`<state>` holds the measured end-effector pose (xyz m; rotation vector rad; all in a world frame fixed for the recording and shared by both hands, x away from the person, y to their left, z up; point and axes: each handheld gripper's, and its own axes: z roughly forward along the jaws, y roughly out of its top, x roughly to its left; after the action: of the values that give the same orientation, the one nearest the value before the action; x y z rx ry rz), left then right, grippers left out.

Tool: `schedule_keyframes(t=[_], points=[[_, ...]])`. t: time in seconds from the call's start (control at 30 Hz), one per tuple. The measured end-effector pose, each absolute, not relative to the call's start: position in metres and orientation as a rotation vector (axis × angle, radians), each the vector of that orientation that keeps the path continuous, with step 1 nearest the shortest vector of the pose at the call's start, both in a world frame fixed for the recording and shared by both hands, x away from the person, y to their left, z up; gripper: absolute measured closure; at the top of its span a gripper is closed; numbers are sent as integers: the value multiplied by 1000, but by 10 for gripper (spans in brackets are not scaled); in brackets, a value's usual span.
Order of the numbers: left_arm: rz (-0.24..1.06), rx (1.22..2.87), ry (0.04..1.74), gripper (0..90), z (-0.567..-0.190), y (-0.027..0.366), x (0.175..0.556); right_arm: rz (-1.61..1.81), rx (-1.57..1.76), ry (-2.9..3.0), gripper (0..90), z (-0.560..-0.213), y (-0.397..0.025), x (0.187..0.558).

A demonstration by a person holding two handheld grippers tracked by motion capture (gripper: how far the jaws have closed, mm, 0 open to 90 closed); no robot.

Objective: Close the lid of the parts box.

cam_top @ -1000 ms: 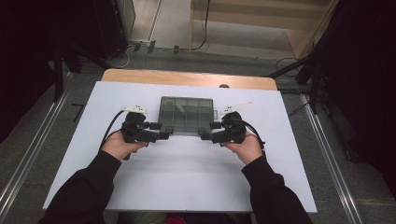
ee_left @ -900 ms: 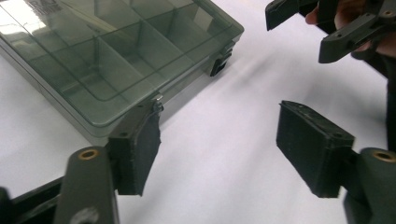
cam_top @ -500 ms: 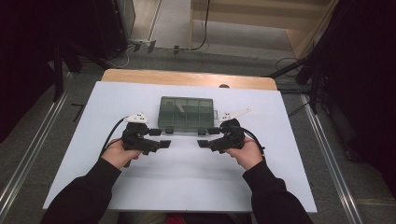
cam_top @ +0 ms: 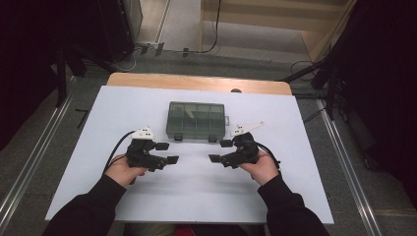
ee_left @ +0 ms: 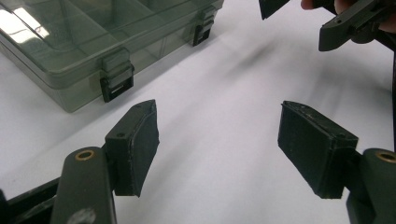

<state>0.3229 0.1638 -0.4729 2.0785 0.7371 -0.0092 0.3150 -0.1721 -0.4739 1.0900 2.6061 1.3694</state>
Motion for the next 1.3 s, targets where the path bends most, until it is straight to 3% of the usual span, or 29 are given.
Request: schedule_keyframes(t=[1.3], points=[[10, 2093, 775, 286, -485, 207, 286, 1316, 1146, 2593, 223, -495, -210, 267]])
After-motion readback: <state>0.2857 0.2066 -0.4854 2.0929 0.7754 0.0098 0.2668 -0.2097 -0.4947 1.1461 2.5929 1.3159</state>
